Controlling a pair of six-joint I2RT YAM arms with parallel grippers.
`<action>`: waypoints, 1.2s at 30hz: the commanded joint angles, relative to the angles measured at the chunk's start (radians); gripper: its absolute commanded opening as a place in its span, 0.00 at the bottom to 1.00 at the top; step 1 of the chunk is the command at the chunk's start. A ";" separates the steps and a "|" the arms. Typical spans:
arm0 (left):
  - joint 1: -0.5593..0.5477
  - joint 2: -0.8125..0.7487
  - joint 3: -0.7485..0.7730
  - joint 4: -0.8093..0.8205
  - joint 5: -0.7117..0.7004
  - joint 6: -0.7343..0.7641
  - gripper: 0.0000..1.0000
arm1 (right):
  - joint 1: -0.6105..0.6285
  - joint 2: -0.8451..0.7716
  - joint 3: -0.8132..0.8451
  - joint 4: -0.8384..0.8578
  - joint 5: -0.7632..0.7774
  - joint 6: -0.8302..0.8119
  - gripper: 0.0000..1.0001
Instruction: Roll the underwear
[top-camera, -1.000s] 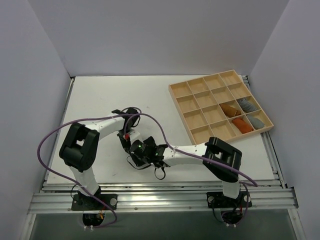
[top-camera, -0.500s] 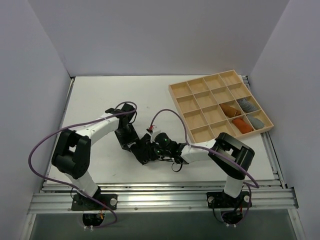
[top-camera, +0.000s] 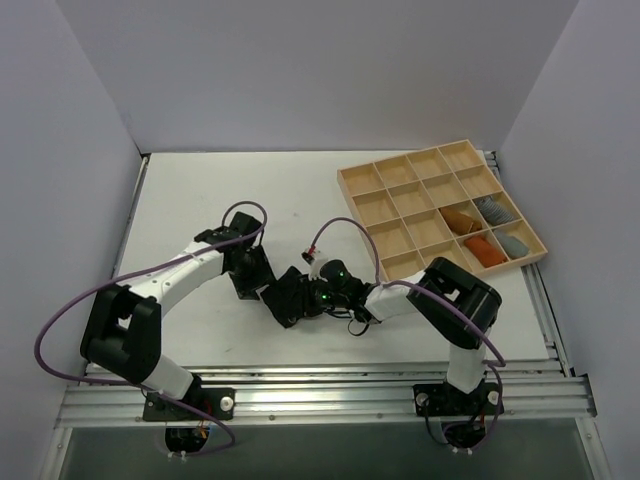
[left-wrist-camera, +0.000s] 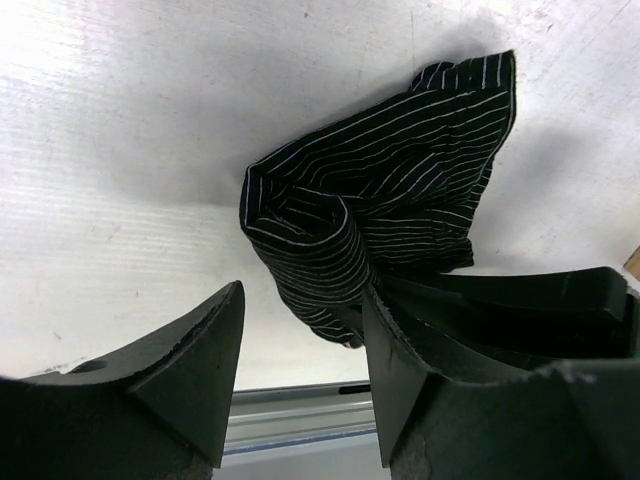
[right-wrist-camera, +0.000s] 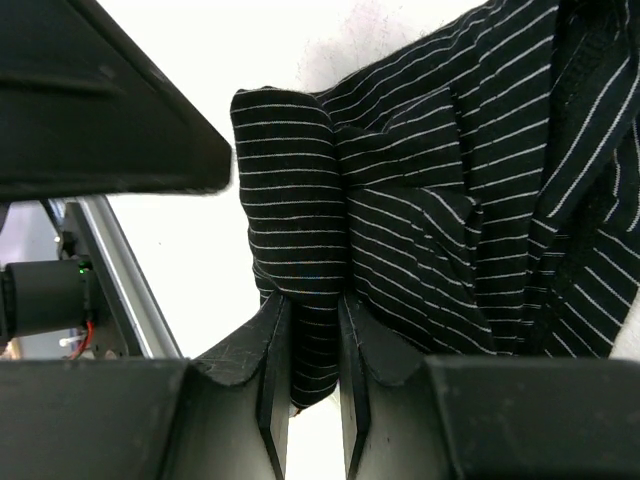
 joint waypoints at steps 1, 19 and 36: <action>0.000 0.014 -0.027 0.114 0.033 0.048 0.58 | -0.008 0.083 -0.046 -0.169 0.025 -0.017 0.00; -0.010 0.217 -0.058 0.200 0.039 0.084 0.15 | 0.004 -0.114 0.104 -0.504 0.214 -0.079 0.39; -0.028 0.297 0.092 -0.124 0.008 0.049 0.05 | 0.332 -0.110 0.408 -0.775 0.683 -0.350 0.57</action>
